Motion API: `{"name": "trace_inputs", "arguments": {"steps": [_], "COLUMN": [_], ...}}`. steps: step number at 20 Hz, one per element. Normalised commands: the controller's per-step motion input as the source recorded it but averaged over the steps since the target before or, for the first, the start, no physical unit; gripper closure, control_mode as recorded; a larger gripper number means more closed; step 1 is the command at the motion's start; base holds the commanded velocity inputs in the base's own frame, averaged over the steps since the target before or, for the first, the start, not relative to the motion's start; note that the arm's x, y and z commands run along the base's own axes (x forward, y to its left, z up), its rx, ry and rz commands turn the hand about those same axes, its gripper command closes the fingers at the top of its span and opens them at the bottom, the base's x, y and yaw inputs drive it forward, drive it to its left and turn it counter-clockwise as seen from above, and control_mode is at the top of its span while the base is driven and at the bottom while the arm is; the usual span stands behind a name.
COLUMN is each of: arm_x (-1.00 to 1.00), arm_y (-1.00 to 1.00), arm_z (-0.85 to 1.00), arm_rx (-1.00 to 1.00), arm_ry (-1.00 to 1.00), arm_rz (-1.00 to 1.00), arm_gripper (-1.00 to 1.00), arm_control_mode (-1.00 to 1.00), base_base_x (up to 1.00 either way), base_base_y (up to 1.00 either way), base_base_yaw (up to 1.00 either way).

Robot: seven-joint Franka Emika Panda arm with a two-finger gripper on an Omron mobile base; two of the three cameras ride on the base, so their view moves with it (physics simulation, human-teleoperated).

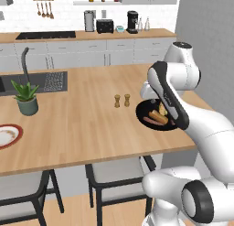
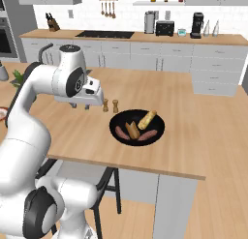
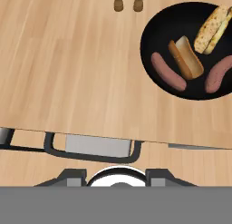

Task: Place one bun and one sausage from the bowl on each plate.

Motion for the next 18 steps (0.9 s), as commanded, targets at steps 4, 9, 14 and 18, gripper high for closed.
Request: {"name": "trace_inputs", "arguments": {"steps": [4,9,14,18], "arm_x": [-0.03,0.12,0.38,0.45], "arm_y": [-0.12,-0.77,-0.75,-0.67], "arm_z": [0.00,0.00,-0.02,-0.05], "arm_rx": [0.00,0.00,0.00,0.00], "arm_ry": [-0.01,0.01,0.00,0.00], "arm_rz": [0.00,-0.12,-0.21,-0.22], "arm_gripper": [-1.00,-1.00,-1.00,-1.00], "arm_control_mode": [-1.00,-1.00,-1.00,-1.00], "base_base_x": [0.00,0.00,0.00,0.00], "base_base_y": [0.00,0.00,0.00,0.00], "base_base_yaw": [0.00,0.00,0.00,0.00]}}
